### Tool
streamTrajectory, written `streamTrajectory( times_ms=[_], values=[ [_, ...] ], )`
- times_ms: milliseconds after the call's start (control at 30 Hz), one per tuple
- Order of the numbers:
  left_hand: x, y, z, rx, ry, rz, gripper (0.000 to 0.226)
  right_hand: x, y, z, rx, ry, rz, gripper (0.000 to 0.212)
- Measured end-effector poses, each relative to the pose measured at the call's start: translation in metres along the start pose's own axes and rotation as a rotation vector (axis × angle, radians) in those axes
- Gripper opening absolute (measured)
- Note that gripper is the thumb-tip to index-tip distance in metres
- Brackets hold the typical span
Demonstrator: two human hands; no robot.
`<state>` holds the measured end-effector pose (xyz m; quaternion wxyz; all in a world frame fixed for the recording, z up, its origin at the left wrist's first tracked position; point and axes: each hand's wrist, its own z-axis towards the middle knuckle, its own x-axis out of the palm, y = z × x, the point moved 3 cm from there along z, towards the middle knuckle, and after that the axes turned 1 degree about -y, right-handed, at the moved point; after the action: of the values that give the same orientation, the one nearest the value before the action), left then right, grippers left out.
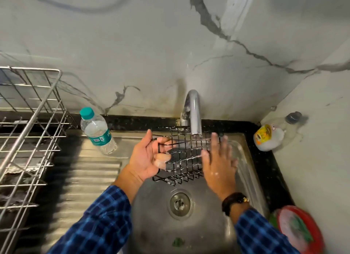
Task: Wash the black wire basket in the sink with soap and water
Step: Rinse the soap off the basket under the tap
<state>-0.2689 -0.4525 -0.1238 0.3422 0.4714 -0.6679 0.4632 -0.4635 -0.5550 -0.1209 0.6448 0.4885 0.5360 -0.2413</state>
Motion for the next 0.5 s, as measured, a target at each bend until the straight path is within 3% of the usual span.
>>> streamTrajectory(
  times_ms=[33,100,233,333,400,500],
  values=[
    [0.001,-0.001,0.001,-0.002,-0.028,0.029,0.065,0.002,-0.011,0.005,0.110,0.001,0.084,0.076],
    [0.007,0.001,0.005,0.019,-0.099,0.071,0.059,0.004,-0.001,0.005,0.137,-0.001,0.161,0.080],
    [0.007,0.010,0.014,0.076,-0.165,0.073,0.060,0.010,0.072,-0.024,-0.264,-0.065,0.017,0.068],
    [0.001,0.006,0.014,0.072,-0.159,0.107,0.071,0.020,0.073,-0.028,-0.474,-0.074,-0.047,0.064],
    [-0.006,0.003,0.010,0.051,-0.184,0.145,0.077,0.018,0.049,-0.018,-0.429,-0.073,-0.053,0.063],
    [-0.016,0.007,0.006,0.018,-0.181,0.151,0.065,-0.001,0.022,0.004,-0.137,-0.154,0.088,0.063]
  ],
)
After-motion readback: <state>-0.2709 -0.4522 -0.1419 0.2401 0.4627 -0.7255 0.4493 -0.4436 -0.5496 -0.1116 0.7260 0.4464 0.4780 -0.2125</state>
